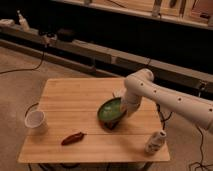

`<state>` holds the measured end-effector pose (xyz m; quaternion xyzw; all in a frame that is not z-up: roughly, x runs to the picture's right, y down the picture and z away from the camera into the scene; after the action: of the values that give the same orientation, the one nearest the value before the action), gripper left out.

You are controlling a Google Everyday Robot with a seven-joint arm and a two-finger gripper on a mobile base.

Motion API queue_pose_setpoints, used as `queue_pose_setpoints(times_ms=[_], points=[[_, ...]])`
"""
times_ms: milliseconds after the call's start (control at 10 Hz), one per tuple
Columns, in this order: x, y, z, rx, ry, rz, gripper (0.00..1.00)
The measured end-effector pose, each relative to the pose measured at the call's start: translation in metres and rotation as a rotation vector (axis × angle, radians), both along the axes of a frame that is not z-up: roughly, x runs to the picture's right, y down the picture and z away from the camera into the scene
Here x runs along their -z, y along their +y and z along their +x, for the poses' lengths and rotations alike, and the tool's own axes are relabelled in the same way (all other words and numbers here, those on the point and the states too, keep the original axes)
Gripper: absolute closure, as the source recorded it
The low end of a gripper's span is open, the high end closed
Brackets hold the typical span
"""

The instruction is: Drag the ceramic bowl in a circle

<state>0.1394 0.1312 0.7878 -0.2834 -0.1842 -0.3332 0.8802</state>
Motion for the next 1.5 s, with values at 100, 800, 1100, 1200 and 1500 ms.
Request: queue_pose_setpoints(times_ms=[100, 800, 1100, 1200, 1500], points=[[-0.01, -0.011, 0.009, -0.018, -0.004, 0.024, 1.0], [-0.091, -0.046, 0.012, -0.036, -0.12, 0.063, 1.0], [-0.1, -0.077, -0.001, 0.011, -0.143, 0.085, 1.0], [-0.104, -0.085, -0.005, 0.021, -0.15, 0.086, 1.0], [-0.121, -0.092, -0.012, 0.035, -0.164, 0.064, 1.0]])
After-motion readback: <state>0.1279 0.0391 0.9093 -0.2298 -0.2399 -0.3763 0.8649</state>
